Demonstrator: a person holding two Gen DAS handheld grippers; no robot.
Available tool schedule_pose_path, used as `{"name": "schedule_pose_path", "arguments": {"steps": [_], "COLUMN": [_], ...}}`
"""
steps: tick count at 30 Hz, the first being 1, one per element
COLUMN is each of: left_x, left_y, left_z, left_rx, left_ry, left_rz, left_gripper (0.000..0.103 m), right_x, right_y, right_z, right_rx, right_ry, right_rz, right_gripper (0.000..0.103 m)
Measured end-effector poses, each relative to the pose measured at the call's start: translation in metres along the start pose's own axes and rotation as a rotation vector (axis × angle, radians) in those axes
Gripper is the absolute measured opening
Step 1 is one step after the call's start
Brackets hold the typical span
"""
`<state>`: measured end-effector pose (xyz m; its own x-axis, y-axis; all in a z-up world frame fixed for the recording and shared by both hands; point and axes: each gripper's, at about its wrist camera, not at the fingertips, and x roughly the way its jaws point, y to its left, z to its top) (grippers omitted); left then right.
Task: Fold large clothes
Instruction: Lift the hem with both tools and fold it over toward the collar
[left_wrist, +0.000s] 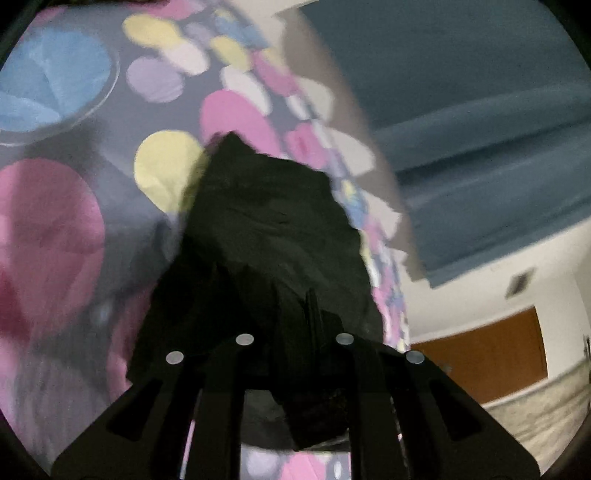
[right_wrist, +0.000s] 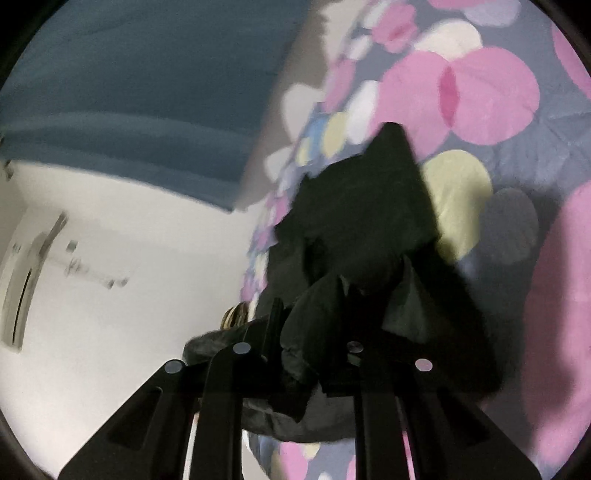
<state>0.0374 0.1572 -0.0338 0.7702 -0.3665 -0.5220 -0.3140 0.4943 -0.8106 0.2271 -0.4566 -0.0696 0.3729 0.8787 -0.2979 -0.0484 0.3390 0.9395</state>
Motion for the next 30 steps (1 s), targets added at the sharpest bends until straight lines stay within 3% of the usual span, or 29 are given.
{"name": "schedule_pose_path", "arguments": {"steps": [3, 5, 9, 12, 16, 18, 22, 27, 30], "left_x": [0.033, 0.049, 0.054, 0.047, 0.024, 0.014, -0.006, -0.044, -0.048], "left_y": [0.021, 0.032, 0.031, 0.02, 0.009, 0.008, 0.01, 0.011, 0.005], "left_z": [0.008, 0.009, 0.012, 0.014, 0.015, 0.017, 0.018, 0.022, 0.021], "left_rx": [-0.038, -0.049, -0.002, 0.092, 0.157, 0.151, 0.149, 0.208, 0.317], "left_ry": [0.039, 0.051, 0.052, 0.065, 0.052, 0.052, 0.023, -0.089, -0.106], "left_rz": [0.053, 0.063, 0.052, 0.042, -0.032, -0.088, -0.162, -0.19, -0.107], "left_gripper": [0.011, 0.011, 0.011, 0.013, 0.025, 0.033, 0.065, 0.074, 0.076], "right_x": [0.031, 0.043, 0.05, 0.045, 0.033, 0.028, 0.011, -0.015, -0.025], "right_y": [-0.027, -0.039, -0.05, -0.047, -0.048, -0.046, -0.043, -0.036, -0.027], "right_z": [0.013, 0.016, 0.019, 0.02, 0.021, 0.02, 0.021, 0.019, 0.017], "right_rx": [0.045, 0.065, 0.08, 0.064, 0.063, 0.059, 0.056, -0.015, -0.112], "right_ry": [0.033, 0.045, 0.043, 0.056, 0.064, 0.058, 0.015, -0.015, -0.009], "right_rz": [-0.102, -0.126, -0.106, -0.095, -0.069, -0.062, -0.045, -0.071, -0.118], "right_gripper": [0.016, 0.015, 0.014, 0.015, 0.02, 0.029, 0.051, 0.059, 0.059]}}
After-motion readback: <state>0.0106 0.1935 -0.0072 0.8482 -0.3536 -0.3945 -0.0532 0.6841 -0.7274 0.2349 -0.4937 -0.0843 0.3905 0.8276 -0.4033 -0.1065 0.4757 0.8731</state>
